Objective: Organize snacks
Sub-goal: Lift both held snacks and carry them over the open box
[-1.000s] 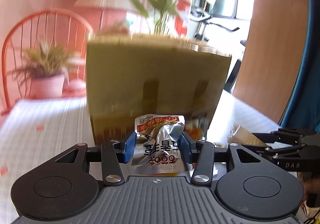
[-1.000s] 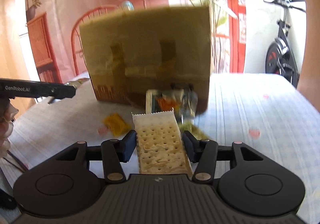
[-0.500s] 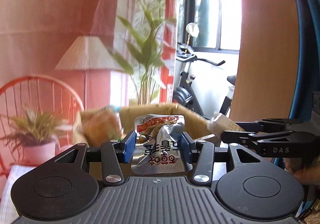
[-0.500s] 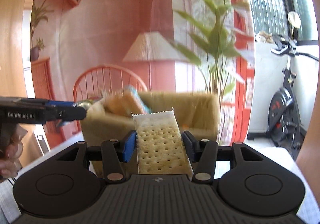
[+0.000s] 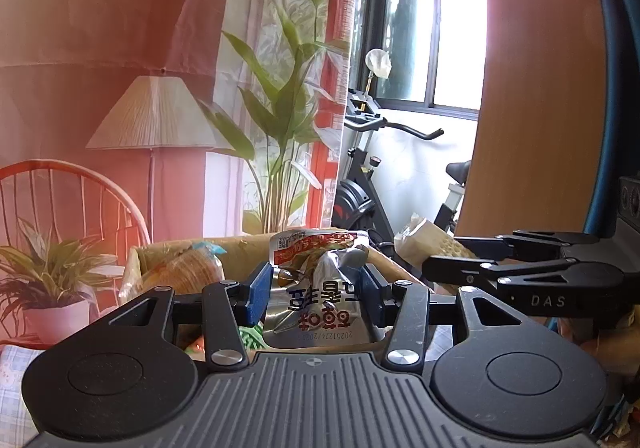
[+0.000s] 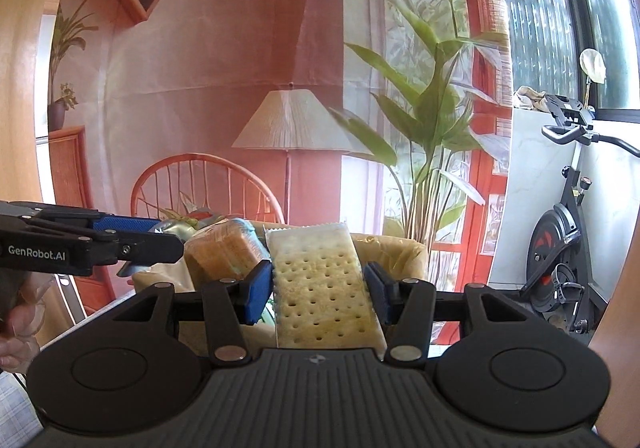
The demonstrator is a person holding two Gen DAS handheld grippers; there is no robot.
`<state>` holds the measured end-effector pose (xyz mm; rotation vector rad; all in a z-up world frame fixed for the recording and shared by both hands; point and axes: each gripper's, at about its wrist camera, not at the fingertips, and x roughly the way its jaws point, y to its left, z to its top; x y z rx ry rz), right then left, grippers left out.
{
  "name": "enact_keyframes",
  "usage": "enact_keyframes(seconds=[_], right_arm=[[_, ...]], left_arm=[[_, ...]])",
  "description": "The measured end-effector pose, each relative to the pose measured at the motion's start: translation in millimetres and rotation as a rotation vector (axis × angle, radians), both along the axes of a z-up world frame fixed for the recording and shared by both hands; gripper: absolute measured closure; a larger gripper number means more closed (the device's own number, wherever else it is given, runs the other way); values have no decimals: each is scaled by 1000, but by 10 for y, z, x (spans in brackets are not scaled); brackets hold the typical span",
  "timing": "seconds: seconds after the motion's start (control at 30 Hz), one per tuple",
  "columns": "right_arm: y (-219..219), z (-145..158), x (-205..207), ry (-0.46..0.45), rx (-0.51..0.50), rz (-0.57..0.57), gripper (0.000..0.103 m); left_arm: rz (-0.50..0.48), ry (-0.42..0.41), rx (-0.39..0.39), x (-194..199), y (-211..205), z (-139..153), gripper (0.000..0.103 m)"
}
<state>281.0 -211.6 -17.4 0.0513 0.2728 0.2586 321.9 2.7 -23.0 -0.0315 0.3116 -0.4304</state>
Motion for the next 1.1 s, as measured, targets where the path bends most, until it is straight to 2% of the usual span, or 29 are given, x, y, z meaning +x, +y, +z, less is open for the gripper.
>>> enact_keyframes(seconds=[0.6,1.1], right_arm=[[3,78,485,6,-17,-10,50],[-88,-16,709,29,-4,-30,50]], left_arm=[[4,-4,46,398,-72,85,52],[4,56,37,627,-94,17,52]])
